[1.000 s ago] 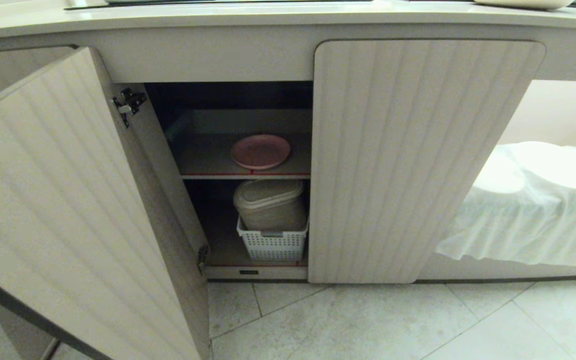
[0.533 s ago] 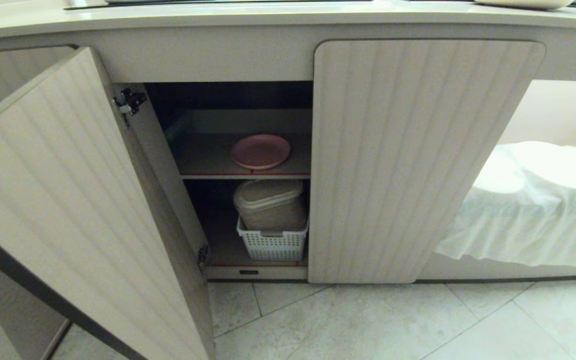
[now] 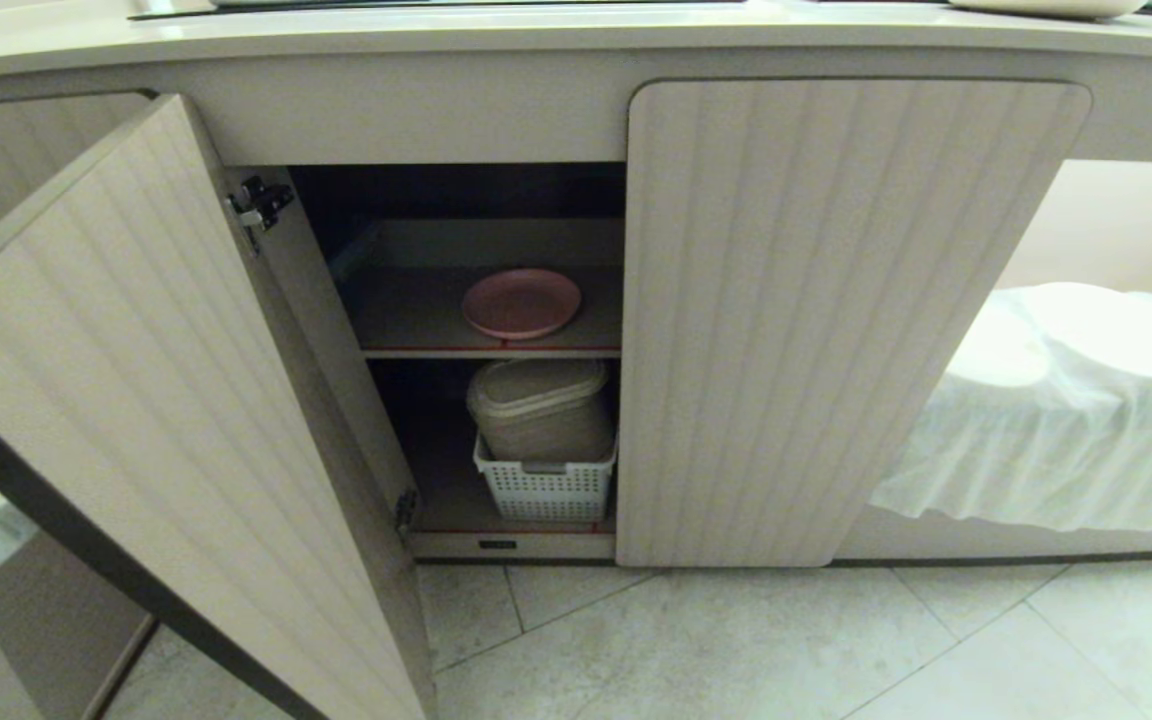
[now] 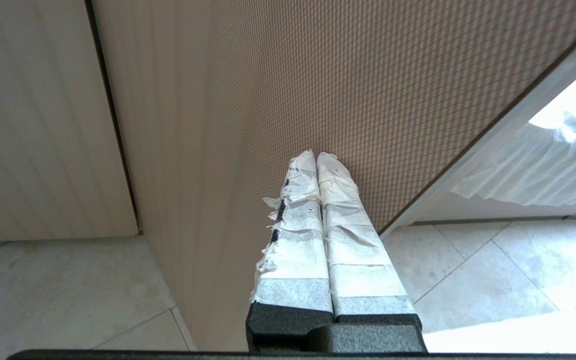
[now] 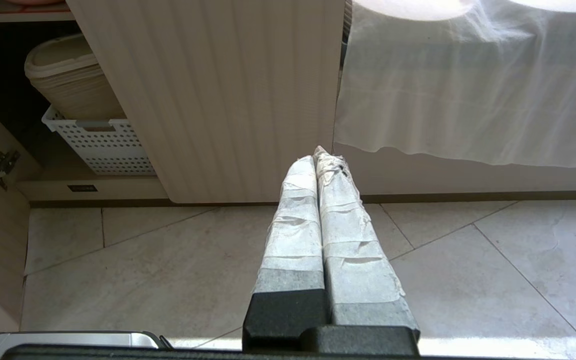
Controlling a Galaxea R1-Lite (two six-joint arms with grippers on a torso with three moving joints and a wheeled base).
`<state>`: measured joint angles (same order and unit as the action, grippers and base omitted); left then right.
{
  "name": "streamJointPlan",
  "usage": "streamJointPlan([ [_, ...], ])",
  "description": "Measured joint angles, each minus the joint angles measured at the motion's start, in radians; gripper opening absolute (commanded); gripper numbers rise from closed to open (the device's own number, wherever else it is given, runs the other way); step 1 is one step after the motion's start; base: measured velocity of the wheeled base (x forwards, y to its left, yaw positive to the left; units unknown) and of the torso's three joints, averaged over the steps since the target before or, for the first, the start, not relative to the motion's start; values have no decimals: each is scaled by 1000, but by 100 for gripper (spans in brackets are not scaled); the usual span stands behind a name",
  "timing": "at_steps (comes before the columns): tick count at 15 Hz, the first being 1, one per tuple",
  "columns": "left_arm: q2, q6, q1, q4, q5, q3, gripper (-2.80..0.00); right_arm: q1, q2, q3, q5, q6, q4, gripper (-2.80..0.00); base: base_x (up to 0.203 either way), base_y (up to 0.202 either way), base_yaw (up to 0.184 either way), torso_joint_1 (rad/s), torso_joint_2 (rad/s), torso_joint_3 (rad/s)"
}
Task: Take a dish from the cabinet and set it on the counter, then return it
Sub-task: Close the cabinet door
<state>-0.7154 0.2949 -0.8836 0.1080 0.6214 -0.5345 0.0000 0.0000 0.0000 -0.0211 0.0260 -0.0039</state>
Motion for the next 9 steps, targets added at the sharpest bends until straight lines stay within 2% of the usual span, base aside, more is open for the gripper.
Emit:
streamJointPlan([
  [9,-44,9,0,3,-9,-2,-280,0,0,0,0,0,0,-280,0,0,0,0,0,0],
])
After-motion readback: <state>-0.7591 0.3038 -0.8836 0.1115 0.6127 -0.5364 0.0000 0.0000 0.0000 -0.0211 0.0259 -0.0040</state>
